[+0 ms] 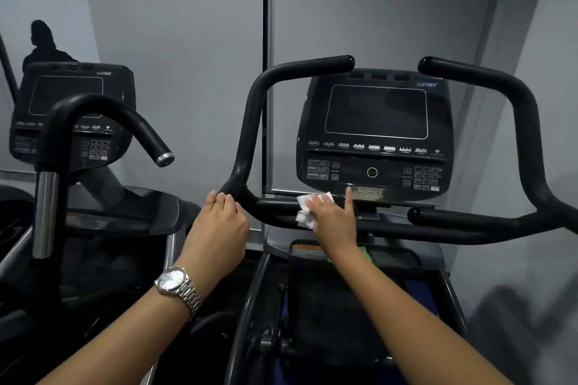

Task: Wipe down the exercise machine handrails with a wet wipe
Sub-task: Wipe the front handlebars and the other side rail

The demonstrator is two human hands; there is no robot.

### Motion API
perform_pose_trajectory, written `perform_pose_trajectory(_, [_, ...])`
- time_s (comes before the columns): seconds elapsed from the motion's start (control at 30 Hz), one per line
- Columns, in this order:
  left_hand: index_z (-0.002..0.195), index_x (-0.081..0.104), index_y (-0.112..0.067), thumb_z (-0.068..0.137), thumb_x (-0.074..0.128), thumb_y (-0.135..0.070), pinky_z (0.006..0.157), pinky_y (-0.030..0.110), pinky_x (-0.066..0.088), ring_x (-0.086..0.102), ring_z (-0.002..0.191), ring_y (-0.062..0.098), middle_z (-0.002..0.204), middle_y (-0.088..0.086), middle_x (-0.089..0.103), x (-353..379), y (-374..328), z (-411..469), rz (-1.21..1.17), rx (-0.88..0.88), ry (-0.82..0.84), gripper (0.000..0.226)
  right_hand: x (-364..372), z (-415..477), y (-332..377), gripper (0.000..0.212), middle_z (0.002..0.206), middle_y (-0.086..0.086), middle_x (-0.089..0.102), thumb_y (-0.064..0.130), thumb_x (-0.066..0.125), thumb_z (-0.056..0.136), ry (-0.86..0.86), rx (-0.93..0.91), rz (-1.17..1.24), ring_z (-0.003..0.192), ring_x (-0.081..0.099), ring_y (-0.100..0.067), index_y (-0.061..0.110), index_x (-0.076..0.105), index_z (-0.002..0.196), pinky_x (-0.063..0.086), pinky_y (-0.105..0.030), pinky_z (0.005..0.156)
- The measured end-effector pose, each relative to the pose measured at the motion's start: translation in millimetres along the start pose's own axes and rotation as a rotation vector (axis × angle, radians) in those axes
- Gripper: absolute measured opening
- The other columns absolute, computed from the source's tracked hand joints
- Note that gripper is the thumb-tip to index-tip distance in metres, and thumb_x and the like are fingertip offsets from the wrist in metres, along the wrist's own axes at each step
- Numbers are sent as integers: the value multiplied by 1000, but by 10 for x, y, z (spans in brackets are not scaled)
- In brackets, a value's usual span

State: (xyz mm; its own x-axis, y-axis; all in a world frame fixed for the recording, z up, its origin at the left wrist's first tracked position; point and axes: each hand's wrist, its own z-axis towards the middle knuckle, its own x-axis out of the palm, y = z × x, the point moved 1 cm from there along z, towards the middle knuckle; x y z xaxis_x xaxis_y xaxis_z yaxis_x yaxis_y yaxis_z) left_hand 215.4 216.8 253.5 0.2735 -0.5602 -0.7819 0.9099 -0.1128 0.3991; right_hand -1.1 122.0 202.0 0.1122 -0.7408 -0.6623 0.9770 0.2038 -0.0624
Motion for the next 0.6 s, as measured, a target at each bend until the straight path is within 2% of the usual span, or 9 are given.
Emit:
perform_pose_trajectory(0.1, [109,63,-5,88,49,-21,112,43,25,57,104,27,102,12,62,-54,-15,31,3,-11,-5,30,34,10,72,56,102,5,70,4,87,48,11,-64,28,93,68,-14,21,70,99,20,-62,104])
perform_pose_trajectory(0.17, [105,62,-9,89,50,-23,112,47,24,56,105,27,102,10,60,-81,-35,31,-22,-36,0,25,32,-83,-90,64,110,7,70,2,85,47,-7,-88,35,100,68,-12,22,70,106,20,-62,104])
perform_pose_trajectory(0.27, [123,54,-10,89,51,-28,112,51,21,49,116,26,115,8,54,-64,-155,44,-89,-55,-12,38,-43,-186,-451,53,112,5,71,5,83,58,-49,-14,88,102,68,-14,22,71,108,16,-60,108])
perform_pose_trajectory(0.37, [134,48,-9,86,57,-26,112,51,22,47,122,26,126,10,52,-3,-413,167,-185,49,-89,52,-73,-123,-486,41,108,0,72,5,80,64,-62,40,105,100,69,-20,18,73,103,14,-60,107])
perform_pose_trajectory(0.43, [140,40,-10,89,53,-25,114,51,17,37,132,26,141,12,42,57,-600,308,-287,108,-90,55,-59,-113,-377,45,109,1,72,4,80,62,-57,-1,102,102,68,-18,19,72,104,16,-61,107])
perform_pose_trajectory(0.5, [147,25,-12,94,45,-26,117,49,10,23,141,24,153,10,24,156,-723,459,-374,93,-17,58,-63,-179,-355,55,111,5,70,1,82,55,-82,-74,100,105,66,-14,22,71,105,21,-62,105])
perform_pose_trajectory(0.6, [150,11,-13,96,43,-25,117,48,6,8,145,22,158,8,7,376,-788,597,-420,32,99,64,-57,-279,-590,62,112,5,71,-4,85,50,-152,-90,113,106,66,-14,21,73,105,24,-65,102])
